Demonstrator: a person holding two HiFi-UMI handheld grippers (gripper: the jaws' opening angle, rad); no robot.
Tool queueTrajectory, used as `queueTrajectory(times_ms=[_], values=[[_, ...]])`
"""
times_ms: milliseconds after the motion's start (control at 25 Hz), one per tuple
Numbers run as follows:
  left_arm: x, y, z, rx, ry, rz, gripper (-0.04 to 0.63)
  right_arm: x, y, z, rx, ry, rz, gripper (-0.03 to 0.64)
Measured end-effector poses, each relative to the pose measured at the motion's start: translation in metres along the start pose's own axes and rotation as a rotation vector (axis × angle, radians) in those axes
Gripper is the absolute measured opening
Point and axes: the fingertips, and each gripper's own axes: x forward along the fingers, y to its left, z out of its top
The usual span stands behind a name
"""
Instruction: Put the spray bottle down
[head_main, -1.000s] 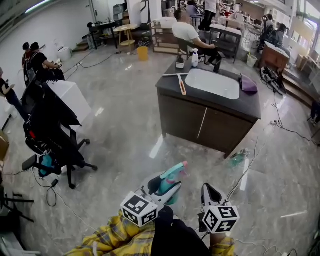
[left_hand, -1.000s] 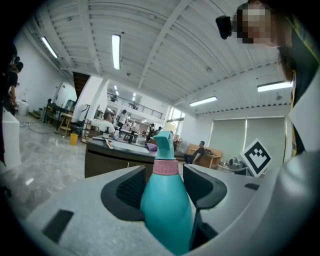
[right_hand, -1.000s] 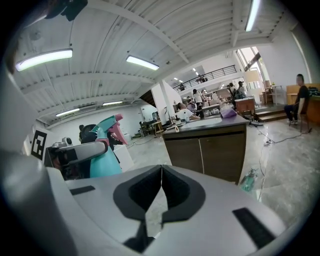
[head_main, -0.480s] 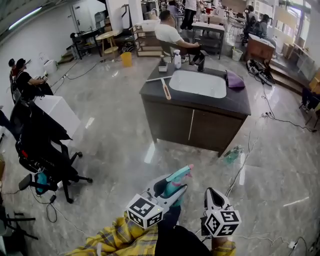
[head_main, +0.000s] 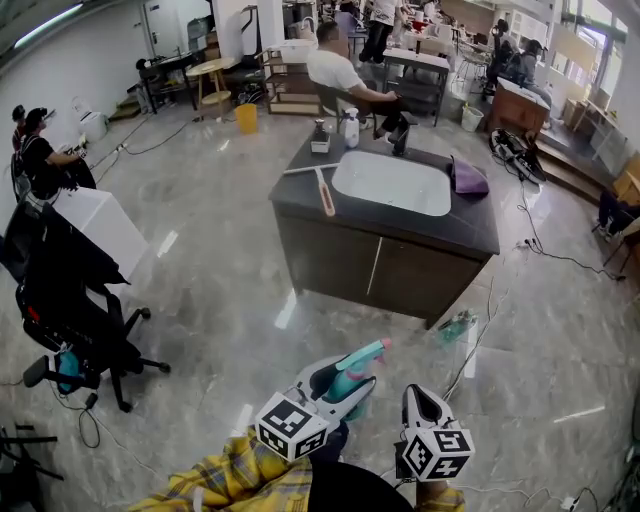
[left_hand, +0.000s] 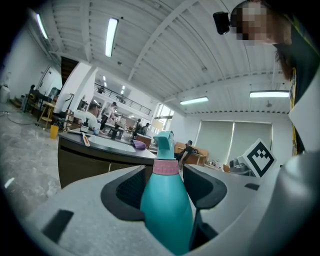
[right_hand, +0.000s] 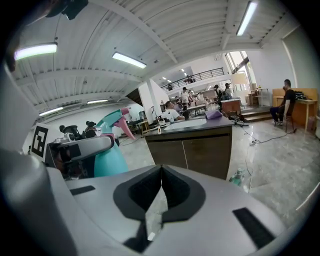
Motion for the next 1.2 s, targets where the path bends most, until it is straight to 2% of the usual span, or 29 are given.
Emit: queueTrajectory(times_ms=[480,1200], values=[[0.056,0.053,0.014,-0.03,0.015,-0.015,0.229,0.063,-0.023,0.034,-0.005,0.026,-0.007,0.006],[0.123,0.137,0.046,-0.023,0.025,-0.036,0.229,0.164,-0.044,0.1,-0.023,0.022,-0.001,0.006]])
